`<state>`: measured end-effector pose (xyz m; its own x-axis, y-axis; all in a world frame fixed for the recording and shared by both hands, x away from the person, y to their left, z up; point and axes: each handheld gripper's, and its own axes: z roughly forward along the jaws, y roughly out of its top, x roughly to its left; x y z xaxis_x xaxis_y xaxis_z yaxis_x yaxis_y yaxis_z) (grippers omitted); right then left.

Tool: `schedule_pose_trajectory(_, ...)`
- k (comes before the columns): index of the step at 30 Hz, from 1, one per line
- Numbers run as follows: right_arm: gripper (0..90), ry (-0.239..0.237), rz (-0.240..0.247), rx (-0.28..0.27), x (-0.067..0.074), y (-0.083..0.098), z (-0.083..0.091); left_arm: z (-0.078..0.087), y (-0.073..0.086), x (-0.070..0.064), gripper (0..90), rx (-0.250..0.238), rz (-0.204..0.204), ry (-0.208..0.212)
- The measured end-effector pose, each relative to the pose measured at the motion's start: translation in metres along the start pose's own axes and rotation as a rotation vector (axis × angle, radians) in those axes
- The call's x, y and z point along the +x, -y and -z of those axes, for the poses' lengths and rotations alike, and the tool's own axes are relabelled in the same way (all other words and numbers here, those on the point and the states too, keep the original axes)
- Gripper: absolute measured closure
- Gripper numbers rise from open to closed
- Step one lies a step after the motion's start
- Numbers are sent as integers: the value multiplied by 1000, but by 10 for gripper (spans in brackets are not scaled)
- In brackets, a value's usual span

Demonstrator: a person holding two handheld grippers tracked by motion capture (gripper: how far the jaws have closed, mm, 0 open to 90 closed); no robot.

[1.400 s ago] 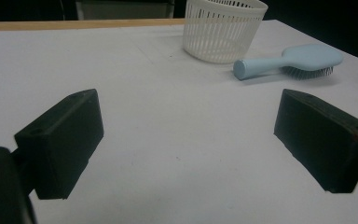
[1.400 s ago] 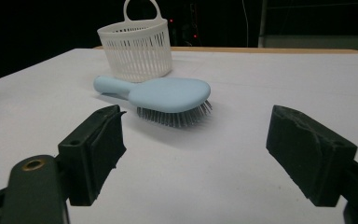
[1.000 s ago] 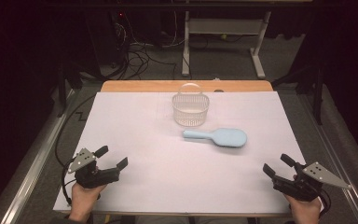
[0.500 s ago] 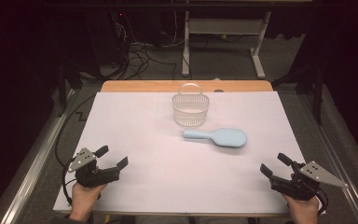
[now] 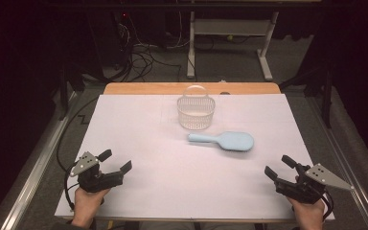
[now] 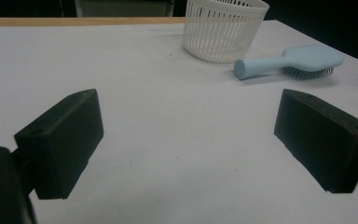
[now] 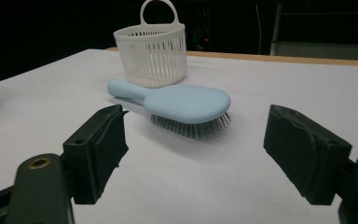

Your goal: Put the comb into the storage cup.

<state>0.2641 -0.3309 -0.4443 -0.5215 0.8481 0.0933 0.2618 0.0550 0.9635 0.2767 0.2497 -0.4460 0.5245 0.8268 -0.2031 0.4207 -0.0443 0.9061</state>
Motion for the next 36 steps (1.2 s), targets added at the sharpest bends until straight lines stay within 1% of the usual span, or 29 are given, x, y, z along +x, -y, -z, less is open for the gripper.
schedule_pose_trajectory(7,219,-13,11,11,3,-1,-6,0,0,0,70,-3,0,-2)
schedule_pose_trajectory(12,219,-20,16,21,5,-1,-8,0,0,1,70,-6,8,0)
schedule_pose_trajectory(18,219,-25,17,19,6,-2,-10,-1,0,0,70,0,3,-1)
schedule_pose_trajectory(20,219,-29,19,20,7,-2,-11,-1,0,0,70,1,6,7)
schedule_pose_trajectory(22,219,-31,26,21,8,-3,-12,-1,0,0,70,3,-1,10)
schedule_pose_trajectory(25,219,-40,29,23,12,-4,-16,-2,0,0,70,15,-3,15)
schedule_pose_trajectory(30,218,-52,30,25,14,-5,-20,-1,-1,0,70,6,-2,15)
schedule_pose_trajectory(36,218,-63,32,23,17,-6,-24,-2,0,0,70,12,-3,13)
